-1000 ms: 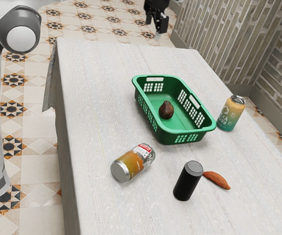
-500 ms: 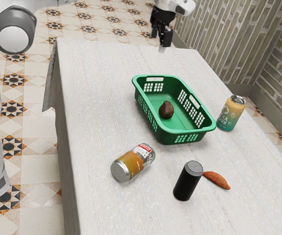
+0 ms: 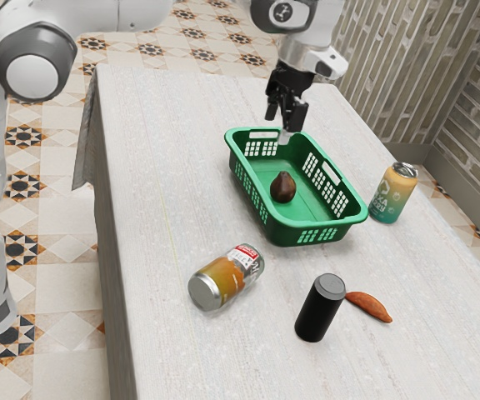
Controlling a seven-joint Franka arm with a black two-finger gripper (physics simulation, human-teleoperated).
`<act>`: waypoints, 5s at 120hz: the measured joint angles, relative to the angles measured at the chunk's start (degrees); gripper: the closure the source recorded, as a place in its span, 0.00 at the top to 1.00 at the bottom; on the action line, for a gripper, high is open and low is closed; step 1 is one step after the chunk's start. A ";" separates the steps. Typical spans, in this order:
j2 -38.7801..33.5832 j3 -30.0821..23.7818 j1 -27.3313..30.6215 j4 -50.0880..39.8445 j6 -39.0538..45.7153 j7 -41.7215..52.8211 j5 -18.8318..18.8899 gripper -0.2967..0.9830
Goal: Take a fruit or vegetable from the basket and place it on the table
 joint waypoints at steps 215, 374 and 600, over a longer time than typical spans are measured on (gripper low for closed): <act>22.67 -6.18 12.72 6.60 13.11 -2.75 -2.90 0.77; 23.61 -6.79 12.84 7.66 14.00 -3.19 -3.81 0.39; 25.24 -35.78 0.73 15.61 22.92 -11.66 15.91 0.75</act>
